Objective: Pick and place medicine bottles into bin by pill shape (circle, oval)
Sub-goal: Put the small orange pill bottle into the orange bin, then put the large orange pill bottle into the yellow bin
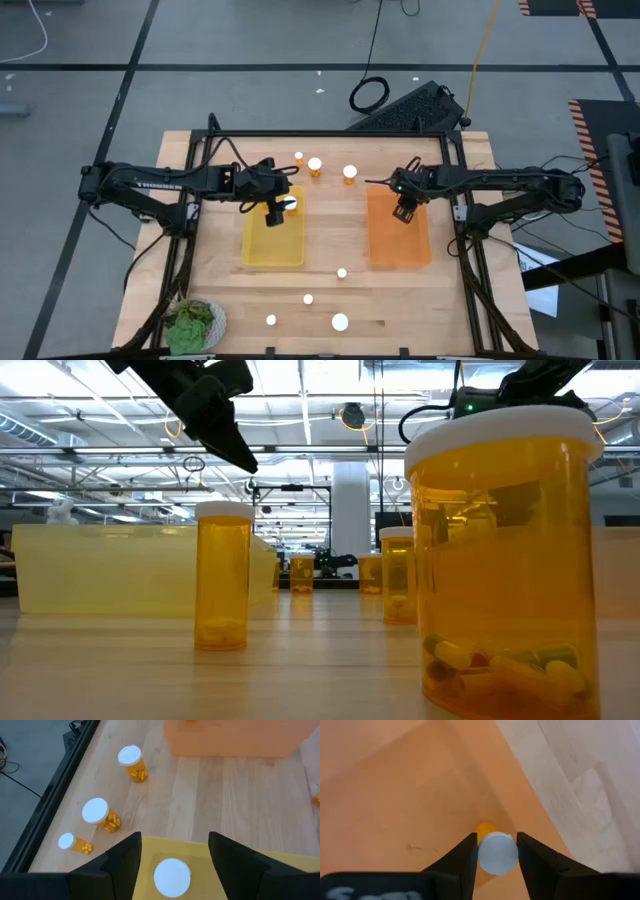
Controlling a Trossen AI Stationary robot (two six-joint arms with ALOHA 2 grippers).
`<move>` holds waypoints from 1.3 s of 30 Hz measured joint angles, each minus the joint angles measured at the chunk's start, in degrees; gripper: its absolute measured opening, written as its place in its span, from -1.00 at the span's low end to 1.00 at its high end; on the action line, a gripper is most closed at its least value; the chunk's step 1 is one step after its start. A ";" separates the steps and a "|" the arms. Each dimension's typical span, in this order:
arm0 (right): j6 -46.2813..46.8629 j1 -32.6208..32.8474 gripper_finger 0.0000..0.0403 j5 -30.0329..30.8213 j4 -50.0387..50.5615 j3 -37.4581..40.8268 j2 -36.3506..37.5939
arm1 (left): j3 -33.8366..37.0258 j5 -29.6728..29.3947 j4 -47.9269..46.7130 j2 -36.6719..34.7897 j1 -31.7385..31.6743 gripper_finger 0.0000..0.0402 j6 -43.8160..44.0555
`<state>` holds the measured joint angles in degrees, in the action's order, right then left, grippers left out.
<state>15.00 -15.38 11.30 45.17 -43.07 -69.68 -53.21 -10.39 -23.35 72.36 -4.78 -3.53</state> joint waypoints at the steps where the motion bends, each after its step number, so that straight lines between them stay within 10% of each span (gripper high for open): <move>1: -0.25 0.00 -0.36 0.07 -0.05 0.02 -0.01 | 0.00 0.00 0.00 0.00 0.00 0.17 0.00; 39: 8.48 15.09 0.01 3.42 -9.41 -2.54 10.38 | 0.00 -0.38 -0.37 0.00 0.01 0.17 2.78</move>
<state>23.48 -0.29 14.71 35.76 -45.60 -59.31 -53.21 -10.77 -23.73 72.36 -4.78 -0.75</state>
